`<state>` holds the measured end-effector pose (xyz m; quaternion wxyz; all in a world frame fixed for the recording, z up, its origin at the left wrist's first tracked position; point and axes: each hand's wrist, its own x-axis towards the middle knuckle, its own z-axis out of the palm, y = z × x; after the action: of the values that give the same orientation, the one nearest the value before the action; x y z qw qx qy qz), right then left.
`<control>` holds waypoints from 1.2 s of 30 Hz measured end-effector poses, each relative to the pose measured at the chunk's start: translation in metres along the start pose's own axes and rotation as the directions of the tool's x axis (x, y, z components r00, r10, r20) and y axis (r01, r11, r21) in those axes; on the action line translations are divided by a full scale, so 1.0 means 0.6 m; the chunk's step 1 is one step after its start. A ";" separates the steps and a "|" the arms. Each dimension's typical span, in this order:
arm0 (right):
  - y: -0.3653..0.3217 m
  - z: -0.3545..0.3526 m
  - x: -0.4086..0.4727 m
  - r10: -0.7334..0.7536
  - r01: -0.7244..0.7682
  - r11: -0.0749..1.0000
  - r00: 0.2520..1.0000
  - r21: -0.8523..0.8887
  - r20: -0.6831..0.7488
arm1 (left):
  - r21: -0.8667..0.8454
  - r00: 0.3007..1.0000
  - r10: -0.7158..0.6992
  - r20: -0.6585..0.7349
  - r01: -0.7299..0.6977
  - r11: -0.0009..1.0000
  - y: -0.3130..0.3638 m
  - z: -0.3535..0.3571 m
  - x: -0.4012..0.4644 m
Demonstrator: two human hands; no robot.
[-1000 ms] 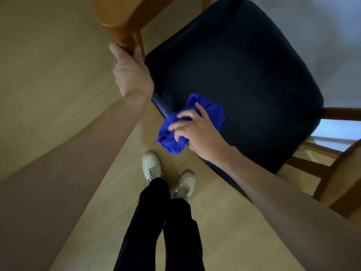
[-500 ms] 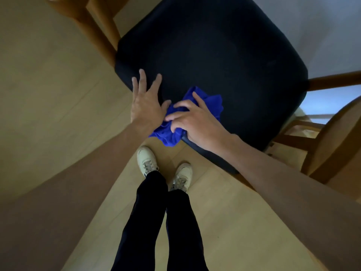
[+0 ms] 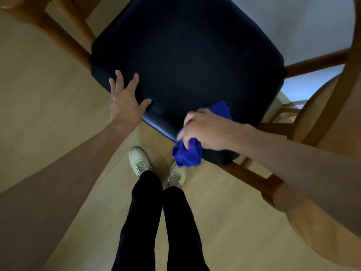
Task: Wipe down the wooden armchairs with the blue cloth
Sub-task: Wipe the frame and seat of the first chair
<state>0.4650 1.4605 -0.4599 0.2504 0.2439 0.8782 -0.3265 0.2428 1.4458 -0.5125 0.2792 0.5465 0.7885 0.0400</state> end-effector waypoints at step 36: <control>-0.112 0.152 0.046 0.982 -0.316 -0.045 -0.186 0.948 -0.015 | 0.338 0.816 0.537 0.213 -0.577 0.744 0.037 0.050 -0.064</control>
<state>0.4301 1.3594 -0.5062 -0.1538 0.9139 0.2996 -0.2264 0.2853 1.4134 -0.5147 0.1806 0.8022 0.5656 -0.0631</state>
